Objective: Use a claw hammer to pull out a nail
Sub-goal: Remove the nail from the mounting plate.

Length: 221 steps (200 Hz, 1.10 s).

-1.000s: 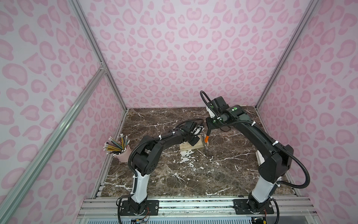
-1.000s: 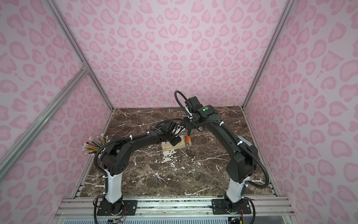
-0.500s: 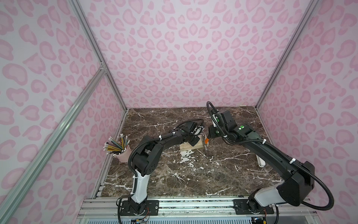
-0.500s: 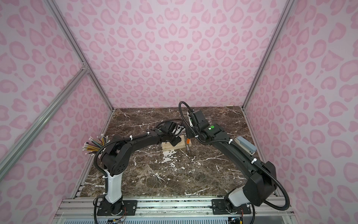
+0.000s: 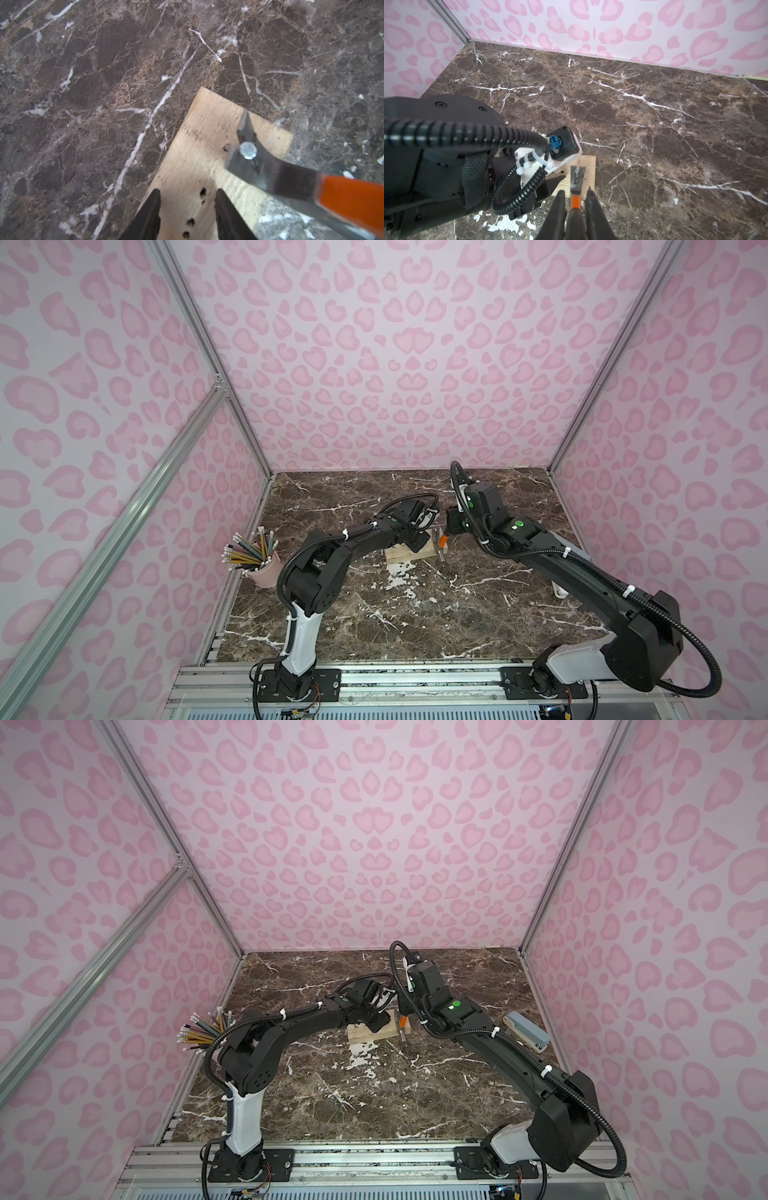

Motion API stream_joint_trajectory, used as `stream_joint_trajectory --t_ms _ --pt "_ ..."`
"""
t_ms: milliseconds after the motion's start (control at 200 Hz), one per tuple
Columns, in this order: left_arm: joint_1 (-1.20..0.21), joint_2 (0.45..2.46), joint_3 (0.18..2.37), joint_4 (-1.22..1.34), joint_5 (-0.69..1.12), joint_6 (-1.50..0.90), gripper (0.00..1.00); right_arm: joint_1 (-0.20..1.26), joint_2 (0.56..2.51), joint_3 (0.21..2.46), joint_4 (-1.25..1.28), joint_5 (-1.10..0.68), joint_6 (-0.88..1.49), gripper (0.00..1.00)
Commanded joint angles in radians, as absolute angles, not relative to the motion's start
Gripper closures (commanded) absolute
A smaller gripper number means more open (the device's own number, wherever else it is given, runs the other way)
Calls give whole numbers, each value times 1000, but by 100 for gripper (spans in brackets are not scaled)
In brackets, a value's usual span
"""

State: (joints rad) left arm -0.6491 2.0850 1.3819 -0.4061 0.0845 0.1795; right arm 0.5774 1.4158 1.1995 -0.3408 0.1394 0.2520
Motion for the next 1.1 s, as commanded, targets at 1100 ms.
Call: stream_joint_trajectory --t_ms 1100 --pt "-649 2120 1349 -537 2 175 55 627 1257 863 -199 186 254 100"
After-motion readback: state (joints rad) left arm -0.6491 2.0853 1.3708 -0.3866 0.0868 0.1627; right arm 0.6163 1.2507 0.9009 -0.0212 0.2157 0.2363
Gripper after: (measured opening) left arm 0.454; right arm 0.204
